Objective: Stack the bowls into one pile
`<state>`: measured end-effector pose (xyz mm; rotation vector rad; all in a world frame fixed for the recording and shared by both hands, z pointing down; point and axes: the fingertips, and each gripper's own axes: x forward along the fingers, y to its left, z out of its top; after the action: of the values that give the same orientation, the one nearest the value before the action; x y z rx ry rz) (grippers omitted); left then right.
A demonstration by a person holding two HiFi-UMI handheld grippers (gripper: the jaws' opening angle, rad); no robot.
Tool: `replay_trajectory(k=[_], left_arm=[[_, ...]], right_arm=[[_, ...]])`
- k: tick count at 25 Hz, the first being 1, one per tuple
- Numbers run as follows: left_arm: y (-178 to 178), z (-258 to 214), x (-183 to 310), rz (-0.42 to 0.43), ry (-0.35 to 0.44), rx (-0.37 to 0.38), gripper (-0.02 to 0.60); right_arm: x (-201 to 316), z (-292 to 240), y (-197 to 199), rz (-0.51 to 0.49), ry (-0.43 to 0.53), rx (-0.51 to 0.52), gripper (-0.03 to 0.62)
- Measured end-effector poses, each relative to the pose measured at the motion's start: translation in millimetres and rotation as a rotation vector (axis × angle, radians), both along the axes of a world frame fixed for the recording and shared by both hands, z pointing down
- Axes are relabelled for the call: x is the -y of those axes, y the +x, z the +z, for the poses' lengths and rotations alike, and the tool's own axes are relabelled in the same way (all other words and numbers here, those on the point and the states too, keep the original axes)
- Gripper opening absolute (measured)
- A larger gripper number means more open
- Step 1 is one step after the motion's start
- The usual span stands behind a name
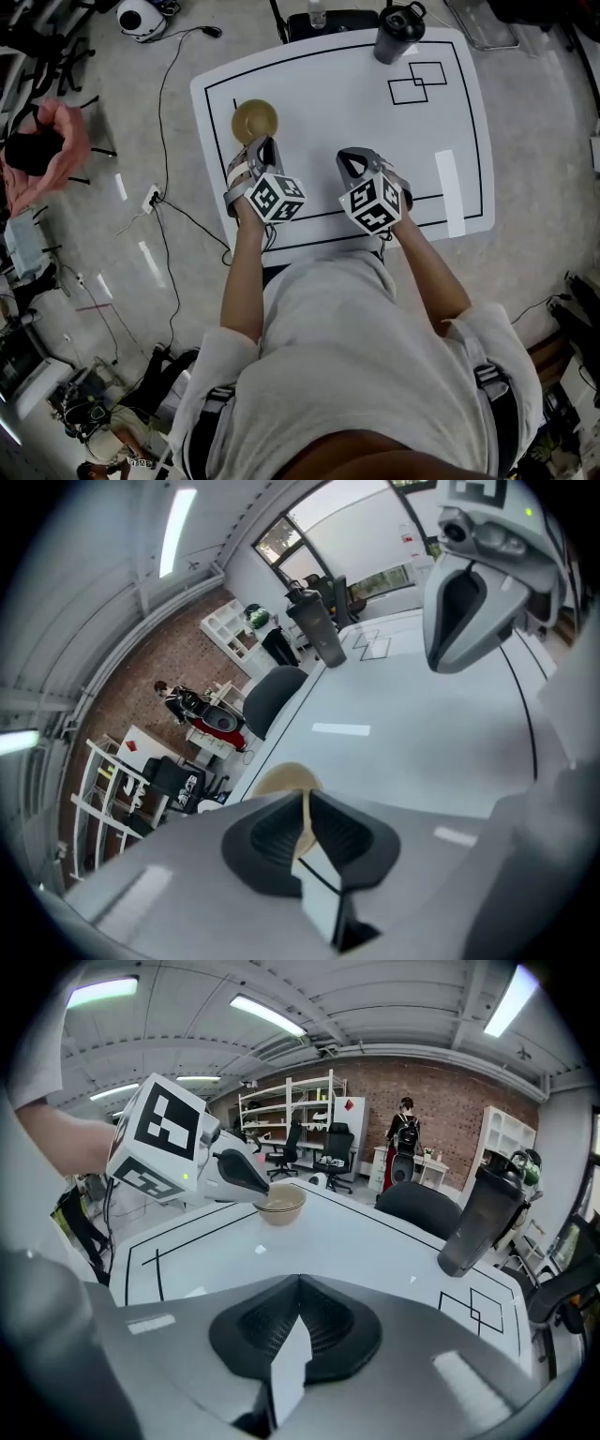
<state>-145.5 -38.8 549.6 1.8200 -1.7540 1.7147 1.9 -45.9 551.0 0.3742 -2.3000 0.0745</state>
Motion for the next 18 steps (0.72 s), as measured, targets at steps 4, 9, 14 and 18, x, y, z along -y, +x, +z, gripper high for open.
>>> replay_trajectory(k=[4,9,14,18], left_arm=[[3,-15,-15,-0.047,0.053,-0.043,0.003],[-2,-40,-33,-0.073,0.124,-0.078,0.003],[5,-66,-60,-0.143,0.238,-0.238,0.003],[14,-82,-94,-0.187,0.312,-0.376,0.003]], right_arm=[[2,-16,-8,-0.024,0.038,0.027,-0.001],[-2,-40,-12,0.027,0.072,0.082,-0.001],[-21,-63,-17,0.101,0.105,0.128,-0.002],[-41,-85,-16,0.179,0.143,0.195,-0.002]])
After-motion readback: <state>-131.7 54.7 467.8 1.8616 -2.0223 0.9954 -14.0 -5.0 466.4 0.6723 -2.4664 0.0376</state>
